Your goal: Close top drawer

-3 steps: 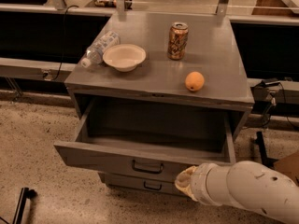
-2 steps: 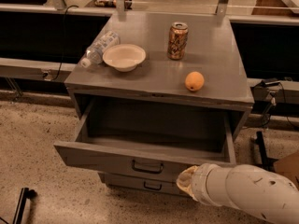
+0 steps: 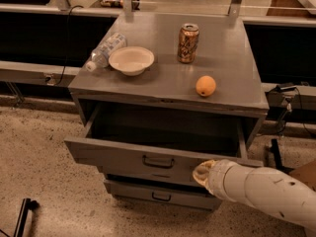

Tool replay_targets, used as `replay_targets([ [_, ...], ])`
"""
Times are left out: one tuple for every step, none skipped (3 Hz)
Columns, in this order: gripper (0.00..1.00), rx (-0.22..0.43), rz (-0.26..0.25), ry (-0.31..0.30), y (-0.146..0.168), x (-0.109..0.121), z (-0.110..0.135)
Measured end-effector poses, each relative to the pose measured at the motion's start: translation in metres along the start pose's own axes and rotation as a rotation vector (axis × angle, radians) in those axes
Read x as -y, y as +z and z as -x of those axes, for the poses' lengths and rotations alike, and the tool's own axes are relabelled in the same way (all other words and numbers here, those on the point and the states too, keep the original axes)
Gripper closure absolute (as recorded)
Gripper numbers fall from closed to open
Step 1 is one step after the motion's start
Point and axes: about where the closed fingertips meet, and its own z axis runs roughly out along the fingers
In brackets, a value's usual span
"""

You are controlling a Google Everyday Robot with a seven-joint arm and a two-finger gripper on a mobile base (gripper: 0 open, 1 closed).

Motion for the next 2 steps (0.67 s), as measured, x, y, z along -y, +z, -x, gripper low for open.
replay_targets([
  [1.0, 0.058, -0.019, -0.034, 0.016, 0.03, 0.004],
  [1.0, 0.143, 0.005, -0.051, 0.023, 0.042, 0.013],
])
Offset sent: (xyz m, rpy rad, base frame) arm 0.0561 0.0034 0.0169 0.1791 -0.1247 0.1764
